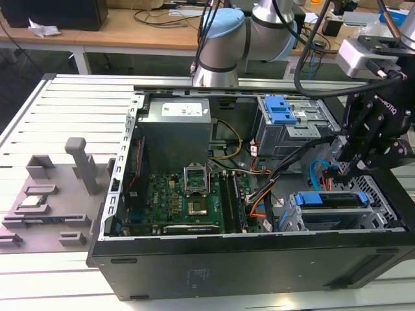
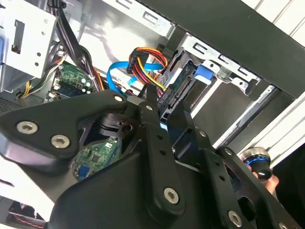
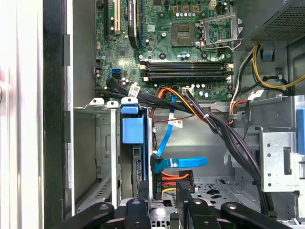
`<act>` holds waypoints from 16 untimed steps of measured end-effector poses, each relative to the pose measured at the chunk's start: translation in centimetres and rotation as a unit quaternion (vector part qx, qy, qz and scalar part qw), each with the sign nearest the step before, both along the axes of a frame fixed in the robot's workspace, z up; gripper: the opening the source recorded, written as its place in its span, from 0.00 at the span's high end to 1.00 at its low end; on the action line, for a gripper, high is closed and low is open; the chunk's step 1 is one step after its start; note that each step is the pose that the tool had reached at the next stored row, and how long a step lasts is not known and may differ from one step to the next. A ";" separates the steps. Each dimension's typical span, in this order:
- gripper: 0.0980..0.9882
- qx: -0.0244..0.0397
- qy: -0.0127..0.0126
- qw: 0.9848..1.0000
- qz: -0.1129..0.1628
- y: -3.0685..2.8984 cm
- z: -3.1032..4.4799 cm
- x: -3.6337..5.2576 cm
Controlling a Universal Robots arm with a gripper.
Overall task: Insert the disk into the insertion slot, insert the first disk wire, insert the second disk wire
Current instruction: 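Insert the first disk wire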
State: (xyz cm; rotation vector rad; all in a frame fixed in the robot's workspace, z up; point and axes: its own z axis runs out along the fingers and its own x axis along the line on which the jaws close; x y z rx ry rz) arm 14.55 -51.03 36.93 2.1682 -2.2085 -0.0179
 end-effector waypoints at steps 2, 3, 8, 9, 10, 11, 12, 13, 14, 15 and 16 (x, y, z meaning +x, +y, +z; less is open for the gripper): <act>0.70 -0.001 0.000 1.000 0.000 0.00 -0.31 0.00; 0.70 -0.001 0.000 1.000 0.000 0.00 -0.57 0.00; 0.70 -0.002 0.000 1.000 0.000 0.00 -1.63 0.00; 0.70 -0.003 0.000 1.000 0.000 -0.01 -1.73 0.00; 0.70 -0.003 0.000 1.000 0.000 -0.03 -1.80 0.00; 0.70 -0.004 0.000 1.000 0.000 -0.09 -1.88 0.00; 0.70 -0.004 0.000 1.000 0.000 -0.14 -1.94 0.00; 0.70 -0.004 0.000 1.000 0.000 -0.18 -1.99 0.00; 0.70 -0.004 0.000 1.000 0.000 -0.21 -2.03 -0.01; 0.70 -0.004 0.000 1.000 0.000 -0.21 -2.03 0.00; 0.70 -0.004 0.000 1.000 0.000 -0.22 -2.04 0.00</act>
